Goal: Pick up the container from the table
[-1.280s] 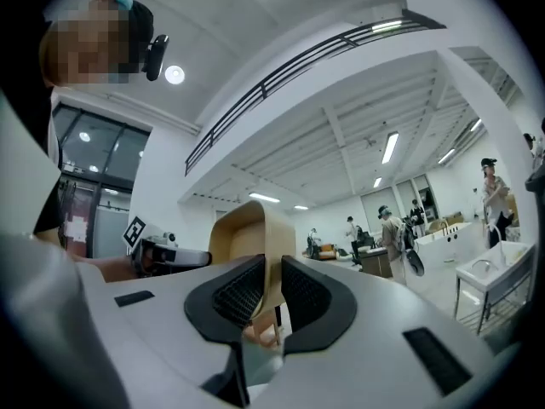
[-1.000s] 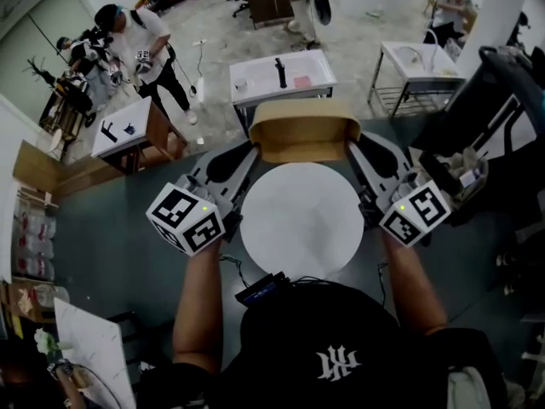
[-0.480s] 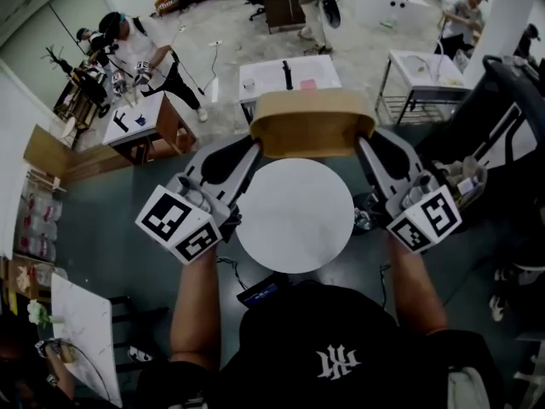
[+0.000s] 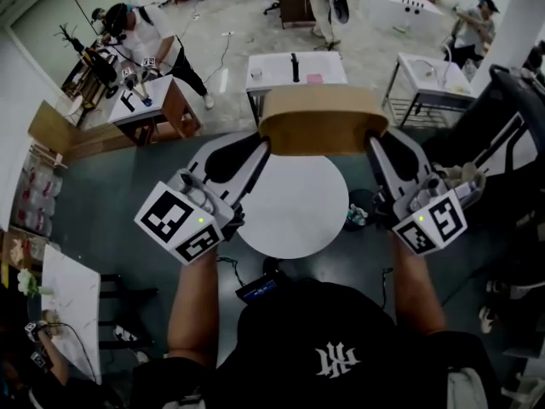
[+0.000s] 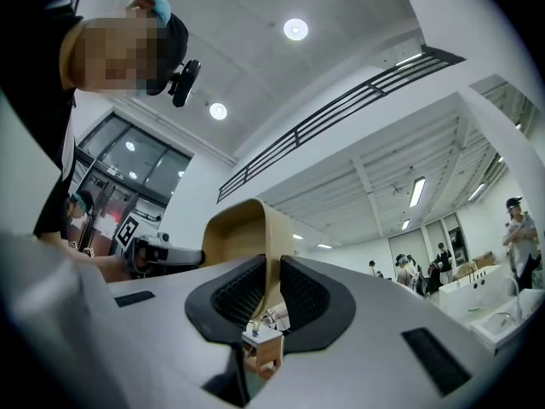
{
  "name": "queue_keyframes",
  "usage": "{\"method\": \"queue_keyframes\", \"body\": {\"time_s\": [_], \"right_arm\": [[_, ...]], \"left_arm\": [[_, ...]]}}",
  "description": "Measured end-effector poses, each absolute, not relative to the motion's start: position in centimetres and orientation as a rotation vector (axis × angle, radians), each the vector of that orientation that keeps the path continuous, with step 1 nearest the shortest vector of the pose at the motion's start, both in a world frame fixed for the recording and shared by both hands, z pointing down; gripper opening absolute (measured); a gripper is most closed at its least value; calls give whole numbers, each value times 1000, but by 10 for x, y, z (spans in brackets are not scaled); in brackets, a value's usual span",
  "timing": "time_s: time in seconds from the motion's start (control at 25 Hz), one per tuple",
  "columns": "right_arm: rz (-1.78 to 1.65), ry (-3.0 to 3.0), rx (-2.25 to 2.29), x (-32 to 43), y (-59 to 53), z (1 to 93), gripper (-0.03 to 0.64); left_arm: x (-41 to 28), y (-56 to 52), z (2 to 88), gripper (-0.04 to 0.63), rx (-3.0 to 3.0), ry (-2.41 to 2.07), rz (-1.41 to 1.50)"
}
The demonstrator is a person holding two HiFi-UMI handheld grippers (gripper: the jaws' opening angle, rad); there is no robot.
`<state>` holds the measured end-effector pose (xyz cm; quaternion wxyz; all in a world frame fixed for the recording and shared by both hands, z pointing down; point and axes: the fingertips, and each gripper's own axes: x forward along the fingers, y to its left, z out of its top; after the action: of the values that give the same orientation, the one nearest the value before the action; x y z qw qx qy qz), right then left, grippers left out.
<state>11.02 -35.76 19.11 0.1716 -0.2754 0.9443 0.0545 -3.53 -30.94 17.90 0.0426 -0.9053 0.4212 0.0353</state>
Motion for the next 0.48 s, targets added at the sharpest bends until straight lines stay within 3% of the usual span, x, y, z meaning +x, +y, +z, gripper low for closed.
{"method": "queue_keyframes", "body": {"time_s": [0.48], "right_arm": [[127,2693,-769,120,-350,202,74]], "left_arm": [[-23,-296,188,28,-2786,1302,88]]}}
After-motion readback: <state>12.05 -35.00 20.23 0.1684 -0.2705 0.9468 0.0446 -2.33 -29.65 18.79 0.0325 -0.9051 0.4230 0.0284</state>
